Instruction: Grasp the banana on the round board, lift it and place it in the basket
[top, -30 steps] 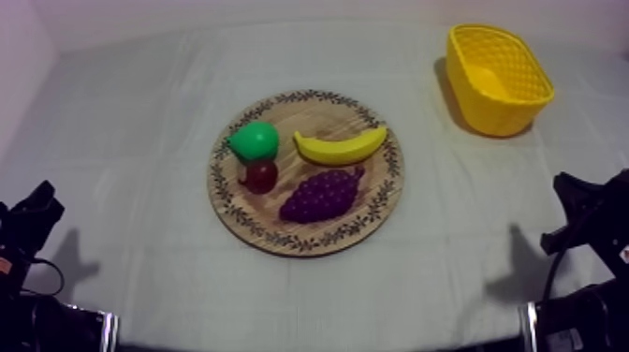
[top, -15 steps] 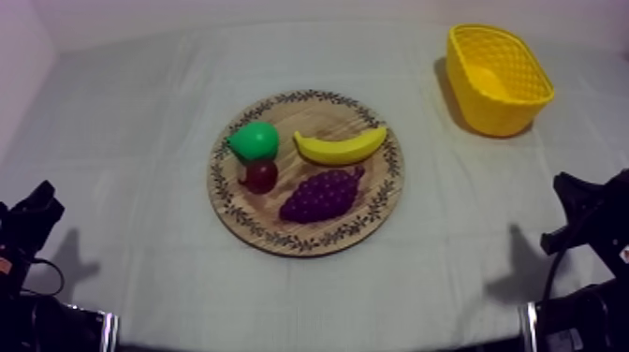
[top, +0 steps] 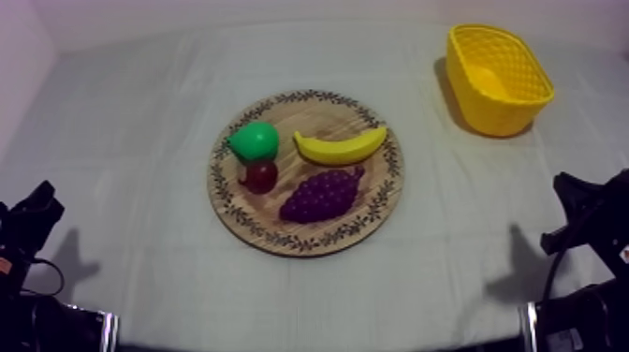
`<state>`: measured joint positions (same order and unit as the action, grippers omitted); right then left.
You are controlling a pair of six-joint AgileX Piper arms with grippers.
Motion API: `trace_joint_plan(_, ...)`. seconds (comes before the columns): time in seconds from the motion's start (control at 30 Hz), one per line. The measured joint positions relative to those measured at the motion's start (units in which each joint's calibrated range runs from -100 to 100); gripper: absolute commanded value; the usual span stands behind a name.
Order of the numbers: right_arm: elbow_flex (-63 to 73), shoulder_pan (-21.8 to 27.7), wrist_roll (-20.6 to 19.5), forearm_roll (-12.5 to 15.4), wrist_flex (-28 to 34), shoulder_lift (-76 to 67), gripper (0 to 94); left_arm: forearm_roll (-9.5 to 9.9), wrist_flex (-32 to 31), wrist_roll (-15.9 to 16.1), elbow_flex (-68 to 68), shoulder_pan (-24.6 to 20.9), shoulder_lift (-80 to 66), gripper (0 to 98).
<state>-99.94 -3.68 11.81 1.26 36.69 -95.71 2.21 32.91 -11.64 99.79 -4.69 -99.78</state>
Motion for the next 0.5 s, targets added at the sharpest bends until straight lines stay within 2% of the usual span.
trace_joint_plan(0.5,0.00,-0.08,0.34,0.00,0.00,0.00,0.5,0.00,0.00,0.00,0.00,0.00,0.00,0.1)
